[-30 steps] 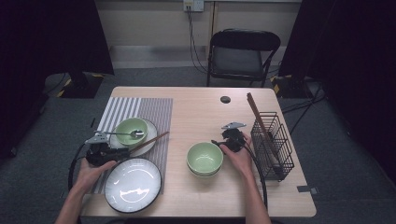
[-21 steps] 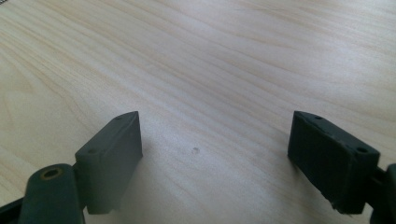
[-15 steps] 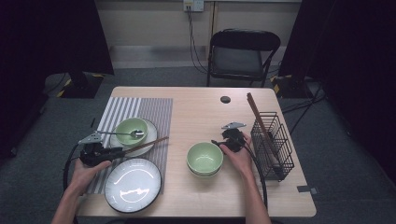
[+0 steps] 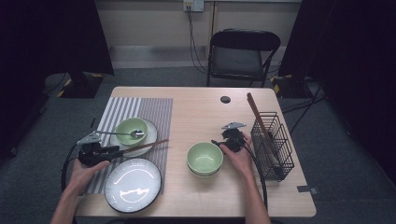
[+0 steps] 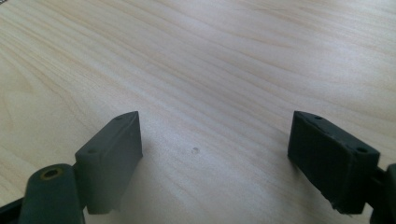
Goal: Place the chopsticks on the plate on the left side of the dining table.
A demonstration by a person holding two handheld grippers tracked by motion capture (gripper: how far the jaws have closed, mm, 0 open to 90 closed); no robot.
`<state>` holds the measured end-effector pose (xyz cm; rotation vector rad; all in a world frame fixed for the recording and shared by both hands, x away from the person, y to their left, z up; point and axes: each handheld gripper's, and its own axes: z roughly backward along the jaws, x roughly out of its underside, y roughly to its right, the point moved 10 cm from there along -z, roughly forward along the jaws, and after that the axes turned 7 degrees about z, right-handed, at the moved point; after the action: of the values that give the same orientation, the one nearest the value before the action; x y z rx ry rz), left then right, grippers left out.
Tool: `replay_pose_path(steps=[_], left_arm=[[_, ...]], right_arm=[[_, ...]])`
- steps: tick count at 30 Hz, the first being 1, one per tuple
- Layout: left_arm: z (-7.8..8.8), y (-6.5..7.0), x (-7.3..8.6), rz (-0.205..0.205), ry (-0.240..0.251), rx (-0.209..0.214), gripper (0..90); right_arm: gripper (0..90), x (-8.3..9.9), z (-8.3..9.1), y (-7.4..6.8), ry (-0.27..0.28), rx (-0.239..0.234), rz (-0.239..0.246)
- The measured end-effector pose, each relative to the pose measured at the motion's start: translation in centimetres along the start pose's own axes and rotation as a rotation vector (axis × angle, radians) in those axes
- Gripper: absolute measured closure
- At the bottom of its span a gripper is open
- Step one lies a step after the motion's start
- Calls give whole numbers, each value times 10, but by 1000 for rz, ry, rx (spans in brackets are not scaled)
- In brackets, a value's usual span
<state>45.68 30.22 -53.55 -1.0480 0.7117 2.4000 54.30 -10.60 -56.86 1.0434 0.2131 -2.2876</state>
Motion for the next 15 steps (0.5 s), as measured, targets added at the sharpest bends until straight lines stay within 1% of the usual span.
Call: replay_pose_path(steps=[2, 7, 10, 12, 13, 14, 15], left_arm=[[0, -2, -1, 0, 3, -10, 603], [0, -5, -3, 28, 20, -30, 521], [1, -9, -5, 30, 31, -51, 491], [3, -8, -7, 31, 40, -56, 466], [5, -7, -9, 29, 47, -53, 457], [7, -5, -12, 47, 64, -36, 446], [9, -3, -15, 51, 74, -25, 455]], right_arm=[[170, 0, 0, 0, 0, 0, 0], [170, 0, 0, 0, 0, 0, 0], [170, 0, 0, 0, 0, 0, 0], [170, 0, 0, 0, 0, 0, -1], [170, 0, 0, 0, 0, 0, 0], [170, 0, 0, 0, 0, 1, 0], [170, 0, 0, 0, 0, 0, -2]])
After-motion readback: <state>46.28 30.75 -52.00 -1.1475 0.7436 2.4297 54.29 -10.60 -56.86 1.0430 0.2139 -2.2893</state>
